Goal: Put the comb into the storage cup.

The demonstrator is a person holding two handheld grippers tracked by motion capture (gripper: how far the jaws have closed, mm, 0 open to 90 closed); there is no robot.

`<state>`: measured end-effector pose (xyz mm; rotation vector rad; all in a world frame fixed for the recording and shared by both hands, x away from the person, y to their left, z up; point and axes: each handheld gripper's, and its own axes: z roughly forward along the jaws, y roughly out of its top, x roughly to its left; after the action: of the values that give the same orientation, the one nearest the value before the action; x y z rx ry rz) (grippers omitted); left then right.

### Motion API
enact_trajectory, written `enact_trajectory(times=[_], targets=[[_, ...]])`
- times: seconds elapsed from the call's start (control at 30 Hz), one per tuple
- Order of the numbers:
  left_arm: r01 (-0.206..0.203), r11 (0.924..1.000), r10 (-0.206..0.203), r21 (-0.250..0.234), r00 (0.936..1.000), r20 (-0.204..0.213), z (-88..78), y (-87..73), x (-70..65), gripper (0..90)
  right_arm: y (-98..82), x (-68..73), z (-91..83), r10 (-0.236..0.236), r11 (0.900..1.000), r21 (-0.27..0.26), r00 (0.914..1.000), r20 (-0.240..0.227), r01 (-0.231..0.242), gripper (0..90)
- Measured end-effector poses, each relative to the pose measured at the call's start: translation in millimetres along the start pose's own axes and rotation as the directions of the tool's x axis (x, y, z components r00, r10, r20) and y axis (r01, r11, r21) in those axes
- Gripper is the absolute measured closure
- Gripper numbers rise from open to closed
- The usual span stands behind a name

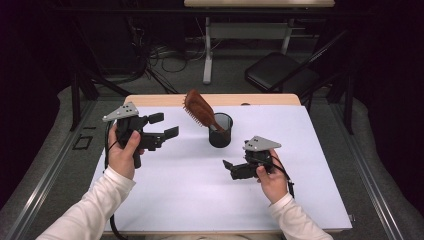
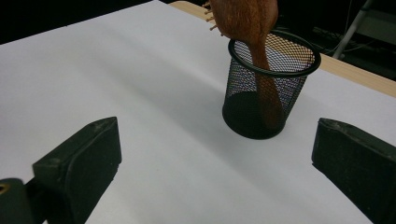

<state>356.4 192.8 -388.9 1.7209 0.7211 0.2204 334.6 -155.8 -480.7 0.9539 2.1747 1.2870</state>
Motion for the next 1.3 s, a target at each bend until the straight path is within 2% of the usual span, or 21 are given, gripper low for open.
enact_trajectory(times=[0.13, 0.2, 0.33, 0.73, 0.97, 1.17, 1.3], targets=[[-0.023, 0.9996, 0.023, 0.016, 0.9997, 0.013, 0.0, -5.6, -5.4, 15.7, 0.5, 0.6, -1.2, 0.001, 1.0, -0.002, 1.0, -0.004, -0.001, 1.3], [-0.054, 0.9979, 0.053, 0.035, 0.9985, 0.015, 1.6, -11.3, -8.7, 15.7, 0.9, 0.6, -2.0, 0.003, 1.0, -0.003, 1.0, -0.005, -0.003, 1.3], [-0.071, 0.9965, 0.07, 0.044, 0.997, 0.034, 3.6, -19.0, -12.1, 15.7, 1.5, 0.0, -3.4, 0.006, 1.0, -0.007, 1.0, -0.003, -0.006, 1.3], [-0.066, 0.9965, 0.064, 0.051, 0.9968, 0.048, 12.5, -35.9, -16.3, 15.6, 3.1, -0.7, -5.6, 0.008, 1.0, -0.014, 1.0, 0.004, -0.008, 1.3], [-0.08, 0.9953, 0.077, 0.054, 0.9953, 0.058, 14.5, -44.9, -21.1, 15.6, 5.1, 2.2, -8.3, 0.007, 1.0, -0.018, 1.0, 0.0, -0.007, 1.3], [-0.094, 0.9937, 0.091, 0.061, 0.9944, 0.054, 13.0, -53.5, -23.1, 15.6, 2.3, 1.9, -17.5, 0.014, 1.0, -0.02, 0.9999, -0.003, -0.014, 1.3], [-0.084, 0.9942, 0.082, 0.067, 0.9959, 0.04, 9.7, -59.3, -23.0, 15.6, -1.7, -0.9, -26.2, 0.025, 0.999, -0.02, 0.9997, 0.001, -0.025, 1.3]])
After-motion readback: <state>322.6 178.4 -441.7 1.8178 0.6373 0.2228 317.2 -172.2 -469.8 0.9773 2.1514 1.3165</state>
